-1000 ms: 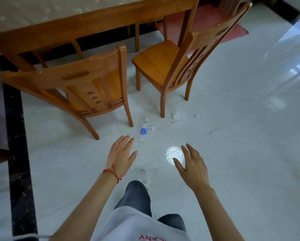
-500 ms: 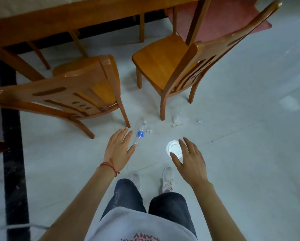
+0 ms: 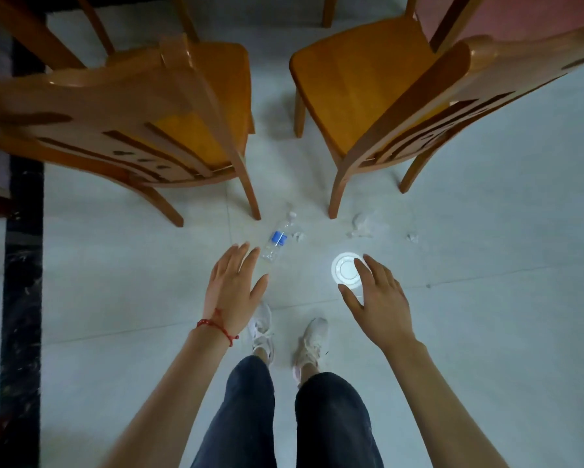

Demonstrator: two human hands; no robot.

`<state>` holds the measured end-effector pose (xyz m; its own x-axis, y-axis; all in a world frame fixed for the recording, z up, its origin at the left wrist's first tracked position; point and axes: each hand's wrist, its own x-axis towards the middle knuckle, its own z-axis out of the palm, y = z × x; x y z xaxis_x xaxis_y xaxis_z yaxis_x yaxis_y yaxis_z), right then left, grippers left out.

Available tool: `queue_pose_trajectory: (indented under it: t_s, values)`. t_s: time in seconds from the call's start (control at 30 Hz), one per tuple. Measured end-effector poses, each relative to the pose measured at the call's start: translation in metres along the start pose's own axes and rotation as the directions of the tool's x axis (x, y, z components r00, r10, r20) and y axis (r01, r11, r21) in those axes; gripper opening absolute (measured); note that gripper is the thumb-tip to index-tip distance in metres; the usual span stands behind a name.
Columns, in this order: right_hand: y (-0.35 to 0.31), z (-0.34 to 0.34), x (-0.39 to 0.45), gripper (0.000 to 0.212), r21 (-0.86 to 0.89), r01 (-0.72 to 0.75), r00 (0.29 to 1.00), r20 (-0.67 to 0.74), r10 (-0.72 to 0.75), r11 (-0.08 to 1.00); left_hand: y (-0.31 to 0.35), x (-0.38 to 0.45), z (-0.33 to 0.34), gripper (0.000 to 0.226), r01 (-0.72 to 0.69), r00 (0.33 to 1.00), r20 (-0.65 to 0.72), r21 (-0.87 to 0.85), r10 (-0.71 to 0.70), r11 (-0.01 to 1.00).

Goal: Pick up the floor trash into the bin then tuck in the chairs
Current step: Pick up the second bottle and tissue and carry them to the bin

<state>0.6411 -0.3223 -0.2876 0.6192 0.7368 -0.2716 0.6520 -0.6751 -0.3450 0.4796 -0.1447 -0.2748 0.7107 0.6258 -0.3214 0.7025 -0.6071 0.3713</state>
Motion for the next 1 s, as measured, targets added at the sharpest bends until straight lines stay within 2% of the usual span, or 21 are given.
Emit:
queue_pose_trajectory:
  t_s: [0.2, 0.37, 0.53, 0.8, 1.0]
  values:
    - [0.008, 0.059, 0.043, 0.057, 0.032, 0.004, 1.0, -0.022, -0.003, 0.999, -0.036, 0.045, 0.051, 0.054, -0.029, 1.0, 0.011, 0.048, 0.029, 0.998]
    - [0.024, 0.113, 0.083, 0.057, 0.034, 0.017, 0.999, -0.041, -0.016, 0.999, -0.067, 0.091, 0.097, 0.046, -0.08, 0.997, -0.001, 0.095, 0.081, 0.992]
    - [0.052, 0.174, 0.126, 0.059, 0.041, 0.03, 0.998, -0.06, -0.027, 0.999, -0.101, 0.14, 0.158, 0.054, -0.129, 0.991, 0.041, 0.144, 0.124, 0.981]
    - [0.106, 0.284, 0.186, 0.057, -0.054, 0.143, 0.989, -0.022, -0.145, 0.988, -0.152, 0.209, 0.274, 0.055, -0.205, 0.979, 0.054, 0.138, 0.199, 0.969]
    - [0.142, 0.357, 0.221, 0.055, -0.058, 0.188, 0.981, -0.038, -0.19, 0.98, -0.182, 0.253, 0.349, 0.063, -0.197, 0.98, 0.045, 0.049, 0.195, 0.979]
